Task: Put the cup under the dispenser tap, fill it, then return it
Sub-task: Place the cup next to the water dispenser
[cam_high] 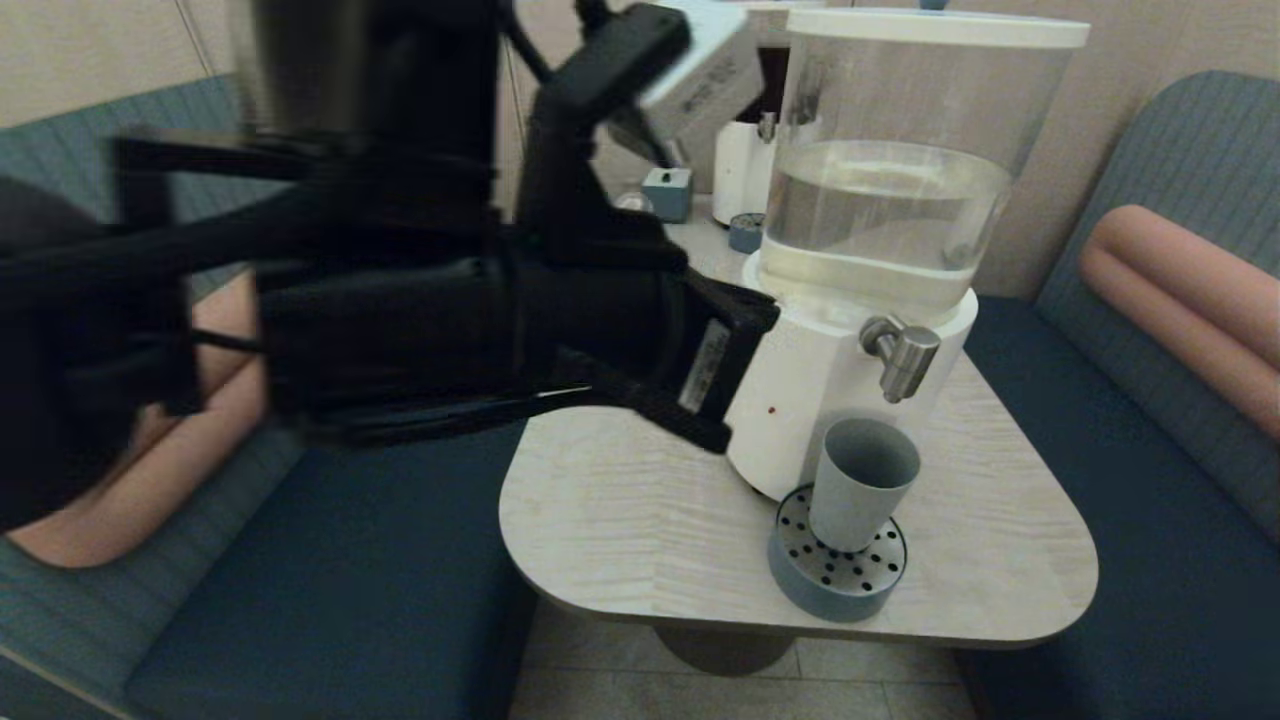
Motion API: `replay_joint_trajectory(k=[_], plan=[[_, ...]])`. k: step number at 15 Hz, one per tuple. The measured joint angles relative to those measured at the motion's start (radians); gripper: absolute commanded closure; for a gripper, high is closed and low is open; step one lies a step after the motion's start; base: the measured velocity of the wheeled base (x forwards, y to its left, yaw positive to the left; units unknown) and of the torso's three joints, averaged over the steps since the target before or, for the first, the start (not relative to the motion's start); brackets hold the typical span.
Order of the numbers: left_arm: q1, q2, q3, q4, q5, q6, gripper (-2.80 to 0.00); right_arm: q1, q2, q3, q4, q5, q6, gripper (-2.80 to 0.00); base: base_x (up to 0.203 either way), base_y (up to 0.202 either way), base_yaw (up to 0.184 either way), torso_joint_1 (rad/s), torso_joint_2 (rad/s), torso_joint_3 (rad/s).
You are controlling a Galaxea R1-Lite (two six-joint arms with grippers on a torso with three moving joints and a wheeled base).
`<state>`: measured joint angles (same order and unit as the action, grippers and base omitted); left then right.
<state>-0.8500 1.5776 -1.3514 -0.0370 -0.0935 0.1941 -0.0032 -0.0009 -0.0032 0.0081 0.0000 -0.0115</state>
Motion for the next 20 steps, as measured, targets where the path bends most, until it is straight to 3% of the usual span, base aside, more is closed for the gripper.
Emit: replay_joint_trajectory(k=[6,8,10,12,14,18,19,20], plan=[[0.009,-0.568,0.573,0.015,-0.111,-0.233,0.0,0.0,0.0,0.0,0.0,0.0,0.0,0.0,0.0,0.0,0.0,0.0,0.0,0.0],[0.047,-0.685,0.611,0.037,-0.077,-0.32,0.0,0.0,0.0,0.0,0.0,0.0,0.0,0.0,0.0,0.0,0.0,0.0,0.0,0.0],[0.113,-0.731,0.558,0.039,0.014,-0.408,0.0,0.0,0.0,0.0,0.0,0.0,0.0,0.0,0.0,0.0,0.0,0.0,0.0,0.0],[0.213,-0.747,0.542,-0.011,0.067,-0.416,0.0,0.0,0.0,0.0,0.0,0.0,0.0,0.0,0.0,0.0,0.0,0.0,0.0,0.0],[0.27,-0.743,0.585,-0.154,0.062,-0.389,0.0,0.0,0.0,0.0,0.0,0.0,0.0,0.0,0.0,0.0,0.0,0.0,0.0,0.0],[0.298,-0.62,0.731,-0.491,-0.081,-0.329,0.0,0.0,0.0,0.0,0.0,0.0,0.0,0.0,0.0,0.0,0.0,0.0,0.0,0.0],[0.299,-0.577,0.767,-0.574,-0.14,-0.302,-2.8,0.0,0.0,0.0,0.0,0.0,0.0,0.0,0.0,0.0,0.0,0.0,0.0,0.0],[0.3,-0.54,0.798,-0.649,-0.192,-0.273,-2.8,0.0,0.0,0.0,0.0,0.0,0.0,0.0,0.0,0.0,0.0,0.0,0.0,0.0]])
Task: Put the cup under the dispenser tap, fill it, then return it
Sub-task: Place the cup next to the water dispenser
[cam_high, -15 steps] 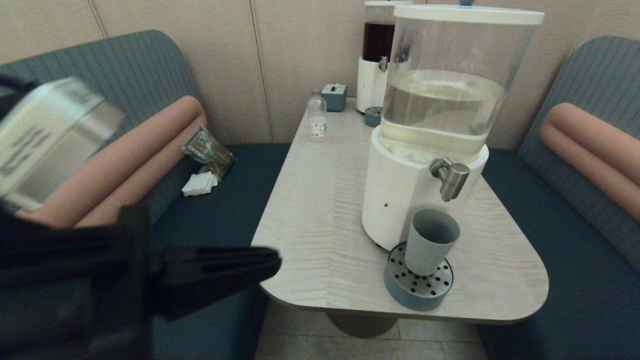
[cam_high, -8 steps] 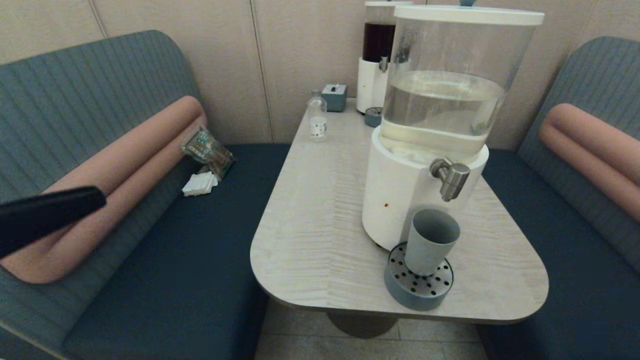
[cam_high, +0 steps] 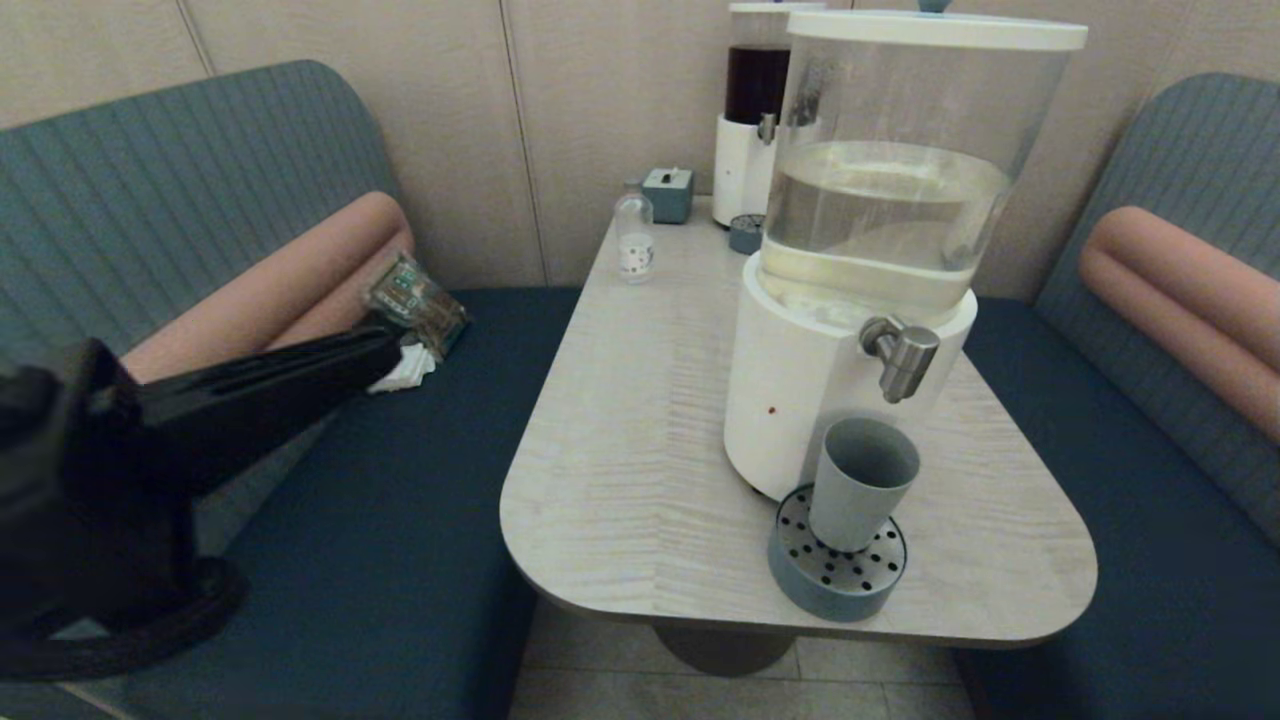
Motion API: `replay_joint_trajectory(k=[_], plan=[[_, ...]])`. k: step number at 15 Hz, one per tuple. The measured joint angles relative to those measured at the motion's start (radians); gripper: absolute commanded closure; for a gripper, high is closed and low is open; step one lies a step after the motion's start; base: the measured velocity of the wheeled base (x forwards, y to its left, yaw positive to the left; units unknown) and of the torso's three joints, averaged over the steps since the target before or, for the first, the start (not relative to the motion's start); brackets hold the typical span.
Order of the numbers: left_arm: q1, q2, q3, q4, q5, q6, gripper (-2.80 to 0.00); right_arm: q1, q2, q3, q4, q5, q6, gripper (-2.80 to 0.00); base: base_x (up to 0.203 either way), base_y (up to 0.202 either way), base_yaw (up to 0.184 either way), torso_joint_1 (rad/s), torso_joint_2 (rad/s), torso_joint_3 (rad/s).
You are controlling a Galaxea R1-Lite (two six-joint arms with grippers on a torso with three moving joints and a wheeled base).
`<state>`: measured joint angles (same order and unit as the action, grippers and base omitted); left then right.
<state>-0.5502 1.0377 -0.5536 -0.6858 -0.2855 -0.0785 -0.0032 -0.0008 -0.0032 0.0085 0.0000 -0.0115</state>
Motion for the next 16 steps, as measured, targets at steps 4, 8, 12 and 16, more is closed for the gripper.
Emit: replay_joint_trajectory(k=[4,8,12,16], plan=[[0.001,0.098,0.054,-0.117,-0.111,0.042,-2.8,0.0,0.0,0.0,0.0,0.0,0.0,0.0,0.0,0.0,0.0,0.0,0.0,0.0],[0.003,0.17,0.095,-0.125,-0.188,0.196,-2.8,0.0,0.0,0.0,0.0,0.0,0.0,0.0,0.0,0.0,0.0,0.0,0.0,0.0],[0.004,0.338,0.089,-0.32,-0.28,0.272,-2.8,0.0,0.0,0.0,0.0,0.0,0.0,0.0,0.0,0.0,0.0,0.0,0.0,0.0],[0.009,0.536,0.061,-0.58,-0.362,0.285,-2.8,0.0,0.0,0.0,0.0,0.0,0.0,0.0,0.0,0.0,0.0,0.0,0.0,0.0]])
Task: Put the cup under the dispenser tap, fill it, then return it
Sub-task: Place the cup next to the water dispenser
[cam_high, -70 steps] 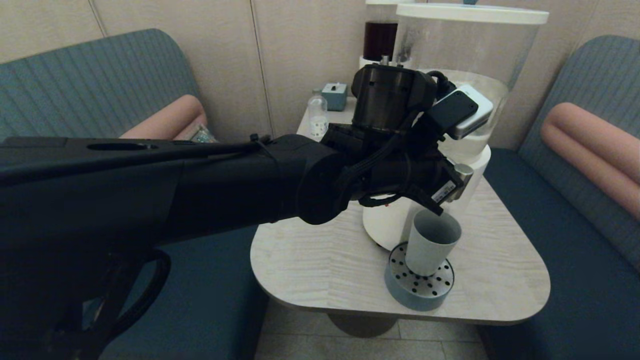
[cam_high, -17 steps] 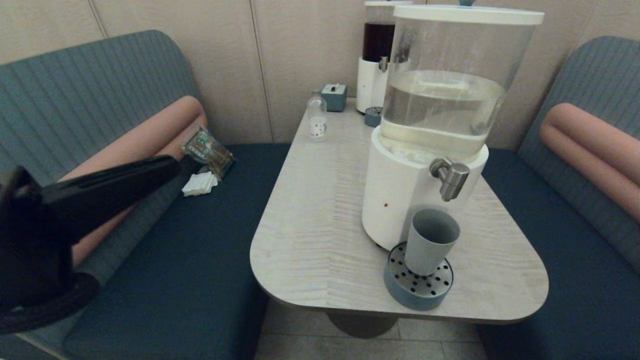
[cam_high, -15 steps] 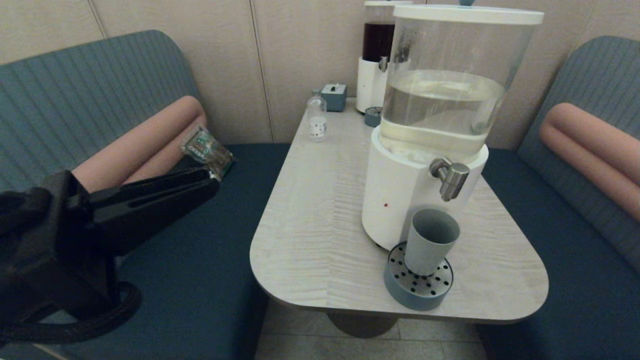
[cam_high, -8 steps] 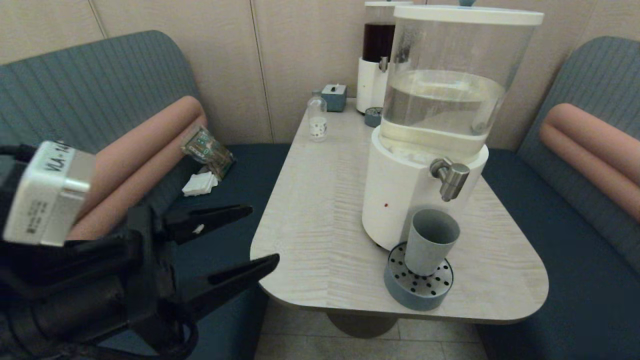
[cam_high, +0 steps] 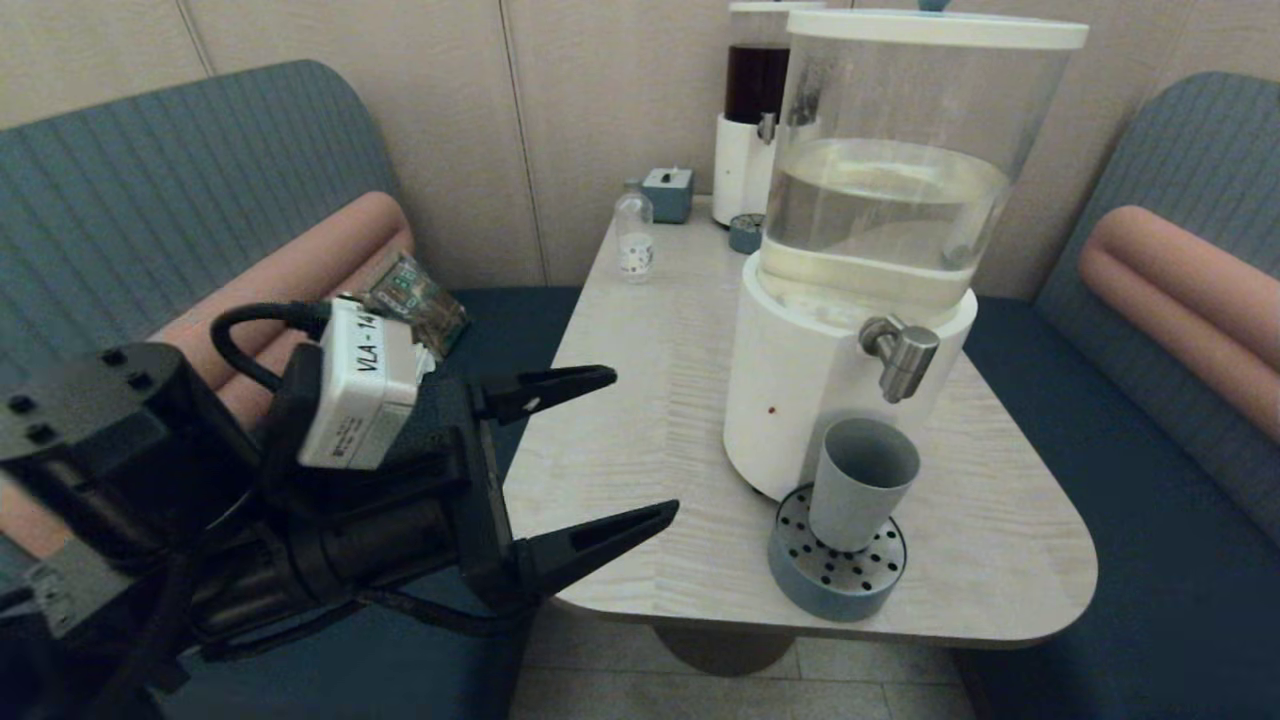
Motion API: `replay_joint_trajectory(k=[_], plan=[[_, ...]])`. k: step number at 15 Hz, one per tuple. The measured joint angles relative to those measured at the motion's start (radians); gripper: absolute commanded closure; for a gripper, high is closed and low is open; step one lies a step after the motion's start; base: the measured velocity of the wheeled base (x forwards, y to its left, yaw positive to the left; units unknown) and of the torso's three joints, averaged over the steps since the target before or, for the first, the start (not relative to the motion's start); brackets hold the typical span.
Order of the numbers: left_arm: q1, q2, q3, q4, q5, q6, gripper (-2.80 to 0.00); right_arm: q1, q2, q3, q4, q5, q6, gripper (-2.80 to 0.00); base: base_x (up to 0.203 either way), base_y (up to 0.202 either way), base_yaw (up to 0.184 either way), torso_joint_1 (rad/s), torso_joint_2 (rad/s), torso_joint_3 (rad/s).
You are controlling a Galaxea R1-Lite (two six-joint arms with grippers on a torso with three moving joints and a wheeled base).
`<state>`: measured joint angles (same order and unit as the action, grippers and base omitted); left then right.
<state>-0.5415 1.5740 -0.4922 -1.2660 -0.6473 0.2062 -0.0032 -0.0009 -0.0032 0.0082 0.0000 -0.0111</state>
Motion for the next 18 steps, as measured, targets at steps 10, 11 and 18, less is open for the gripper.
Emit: replay_joint_trajectory(k=[10,11,18], plan=[[-0.021,0.367,-0.209,-0.055,-0.065,-0.017,-2.8,0.0,0.0,0.0,0.0,0.0,0.0,0.0,0.0,0.0,0.0,0.0,0.0,0.0],[-0.032,0.396,-0.236,-0.054,-0.065,-0.022,-2.8,0.0,0.0,0.0,0.0,0.0,0.0,0.0,0.0,0.0,0.0,0.0,0.0,0.0],[-0.089,0.57,-0.386,-0.055,-0.054,-0.042,-2.8,0.0,0.0,0.0,0.0,0.0,0.0,0.0,0.0,0.0,0.0,0.0,0.0,0.0]])
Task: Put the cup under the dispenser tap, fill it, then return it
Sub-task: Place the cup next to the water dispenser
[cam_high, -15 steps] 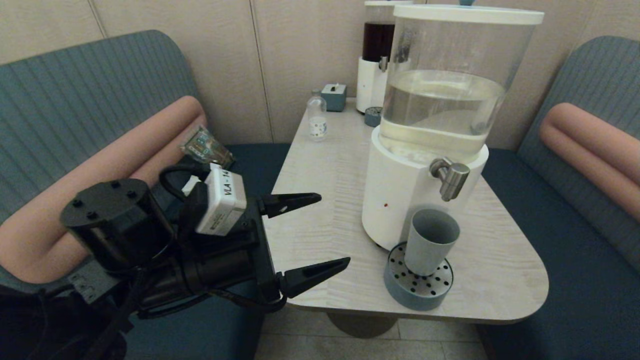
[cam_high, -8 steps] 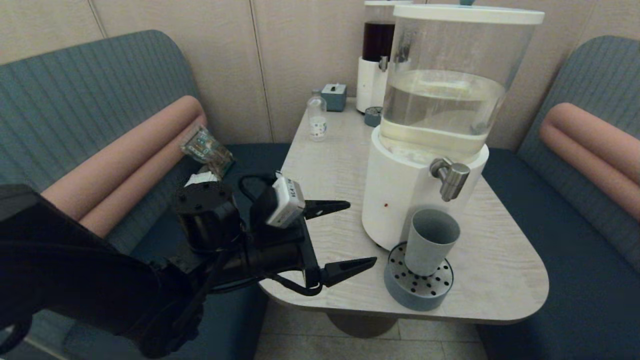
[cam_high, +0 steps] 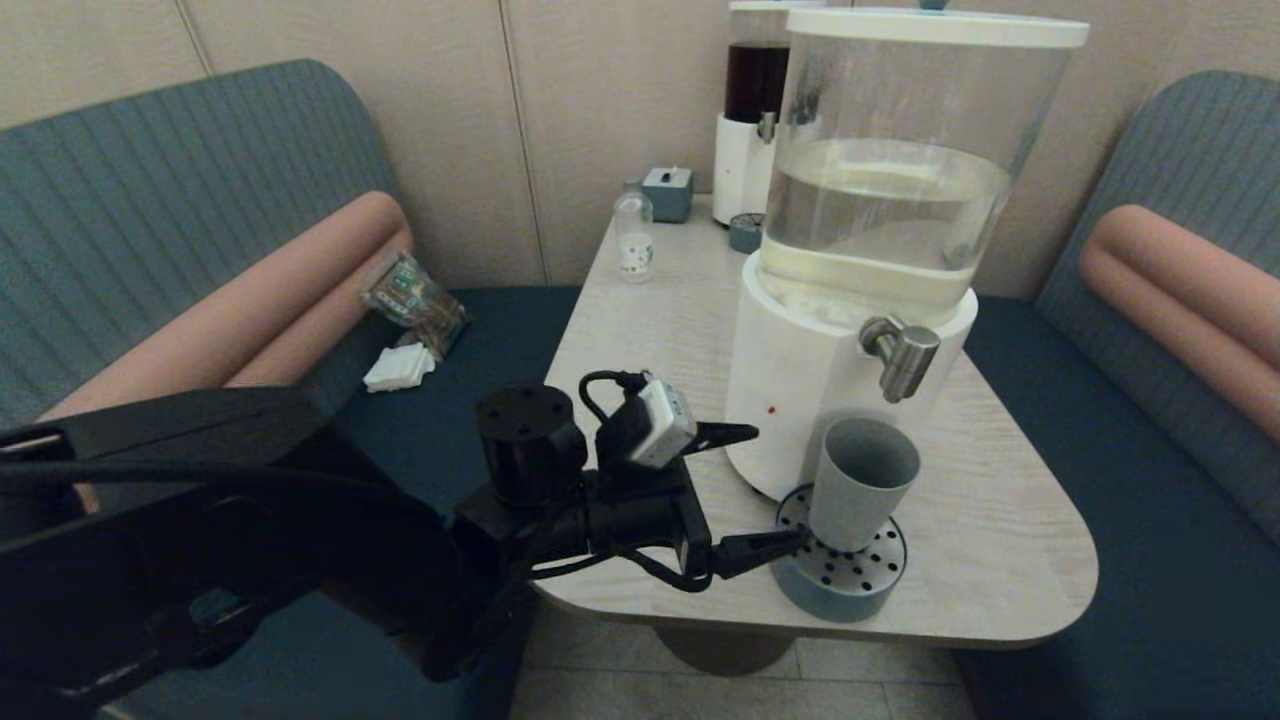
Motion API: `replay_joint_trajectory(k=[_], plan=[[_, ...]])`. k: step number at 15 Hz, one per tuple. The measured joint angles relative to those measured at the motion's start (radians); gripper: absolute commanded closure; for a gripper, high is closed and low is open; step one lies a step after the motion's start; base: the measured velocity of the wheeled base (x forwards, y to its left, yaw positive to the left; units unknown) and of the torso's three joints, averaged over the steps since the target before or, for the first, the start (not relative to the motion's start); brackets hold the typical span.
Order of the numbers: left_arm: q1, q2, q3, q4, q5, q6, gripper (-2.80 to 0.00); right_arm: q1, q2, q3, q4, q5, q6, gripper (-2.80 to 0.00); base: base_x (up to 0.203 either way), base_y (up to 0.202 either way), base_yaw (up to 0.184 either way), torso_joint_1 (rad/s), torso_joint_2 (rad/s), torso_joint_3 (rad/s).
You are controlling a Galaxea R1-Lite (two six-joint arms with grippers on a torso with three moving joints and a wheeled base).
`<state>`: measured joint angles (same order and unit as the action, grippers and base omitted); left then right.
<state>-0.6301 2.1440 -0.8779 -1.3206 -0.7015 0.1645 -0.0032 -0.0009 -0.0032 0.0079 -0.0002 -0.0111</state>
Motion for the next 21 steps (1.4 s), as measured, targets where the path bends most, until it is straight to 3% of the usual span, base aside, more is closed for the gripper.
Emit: replay_joint_trajectory(k=[21], plan=[[-0.058,0.239,-0.267,0.0,0.031,-0.034,-2.8,0.0,0.0,0.0,0.0,0.0,0.0,0.0,0.0,0.0,0.0,0.0,0.0,0.0]])
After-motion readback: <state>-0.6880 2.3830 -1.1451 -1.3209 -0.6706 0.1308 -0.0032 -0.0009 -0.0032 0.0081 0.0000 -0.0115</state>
